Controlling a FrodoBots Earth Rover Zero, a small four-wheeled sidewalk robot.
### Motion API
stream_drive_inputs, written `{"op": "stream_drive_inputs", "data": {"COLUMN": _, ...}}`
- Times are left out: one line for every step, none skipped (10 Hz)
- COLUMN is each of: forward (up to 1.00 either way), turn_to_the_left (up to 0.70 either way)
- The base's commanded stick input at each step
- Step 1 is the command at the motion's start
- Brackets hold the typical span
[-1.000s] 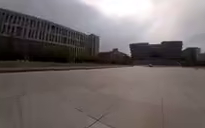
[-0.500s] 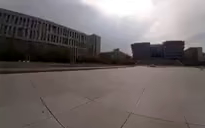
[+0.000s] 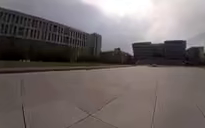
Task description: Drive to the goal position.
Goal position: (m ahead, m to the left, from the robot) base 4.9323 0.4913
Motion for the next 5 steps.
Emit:
{"op": "stream_drive_inputs", "data": {"forward": 1.0, "turn_to_the_left": -0.27}}
{"op": "stream_drive_inputs", "data": {"forward": 1.0, "turn_to_the_left": -0.27}}
{"op": "stream_drive_inputs", "data": {"forward": 1.0, "turn_to_the_left": -0.24}}
{"op": "stream_drive_inputs", "data": {"forward": 1.0, "turn_to_the_left": -0.07}}
{"op": "stream_drive_inputs", "data": {"forward": 1.0, "turn_to_the_left": 0.0}}
